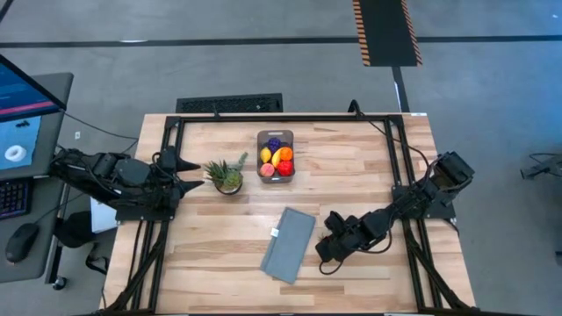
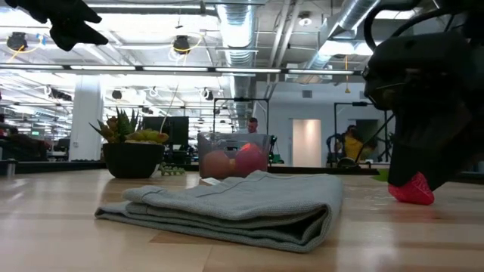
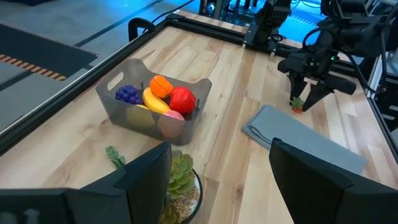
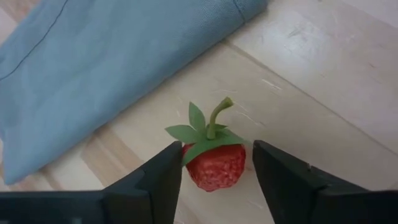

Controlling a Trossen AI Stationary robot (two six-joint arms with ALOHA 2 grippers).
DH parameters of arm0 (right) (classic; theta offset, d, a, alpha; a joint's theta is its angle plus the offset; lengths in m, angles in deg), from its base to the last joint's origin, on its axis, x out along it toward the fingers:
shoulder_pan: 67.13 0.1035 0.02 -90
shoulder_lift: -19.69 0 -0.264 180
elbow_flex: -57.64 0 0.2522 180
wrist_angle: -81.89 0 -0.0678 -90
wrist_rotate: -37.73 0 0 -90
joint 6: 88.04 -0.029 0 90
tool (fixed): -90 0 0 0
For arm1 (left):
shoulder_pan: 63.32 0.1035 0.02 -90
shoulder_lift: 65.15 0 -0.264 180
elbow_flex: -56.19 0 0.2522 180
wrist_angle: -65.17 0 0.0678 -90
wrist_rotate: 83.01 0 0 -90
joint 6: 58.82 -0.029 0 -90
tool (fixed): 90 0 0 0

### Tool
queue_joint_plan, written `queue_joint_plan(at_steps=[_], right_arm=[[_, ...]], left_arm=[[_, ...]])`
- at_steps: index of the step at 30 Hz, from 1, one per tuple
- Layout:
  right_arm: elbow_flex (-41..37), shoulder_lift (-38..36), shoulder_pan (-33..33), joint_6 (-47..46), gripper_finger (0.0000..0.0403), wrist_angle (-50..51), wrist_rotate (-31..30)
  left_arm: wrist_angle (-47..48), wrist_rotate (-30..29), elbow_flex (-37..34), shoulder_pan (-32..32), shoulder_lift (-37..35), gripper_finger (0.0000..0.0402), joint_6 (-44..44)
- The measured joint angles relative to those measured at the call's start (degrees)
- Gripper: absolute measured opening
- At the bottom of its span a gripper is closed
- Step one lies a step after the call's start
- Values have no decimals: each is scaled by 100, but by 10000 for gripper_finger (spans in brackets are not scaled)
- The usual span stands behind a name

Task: Pick and placing Produce into tupperware
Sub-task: Put the red strawberry into the black black bin

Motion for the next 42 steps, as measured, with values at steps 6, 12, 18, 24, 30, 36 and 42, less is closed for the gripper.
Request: queue_joint_plan(at_steps=[6, 12, 18, 24, 30, 36, 42], right_arm=[[-7, 7, -19, 9, 194, -2, 6], [-9, 7, -19, 9, 171, -22, 2], [69, 22, -24, 77, 176, 70, 4], [70, 20, -24, 107, 174, 66, 2], [70, 15, -26, 113, 174, 13, -39], [70, 11, -28, 146, 174, -102, -54], [72, 4, -28, 151, 177, -126, -57]], left_arm=[[0, 0, 1, 0, 0, 259, 7], [-1, 1, 0, 0, 0, 259, 8], [-3, 2, 2, 0, 0, 259, 9], [-4, 2, 2, 0, 0, 259, 9], [-6, 3, 2, 0, 0, 259, 9], [-2, 4, 2, 0, 0, 259, 9], [1, 4, 2, 0, 0, 259, 9]])
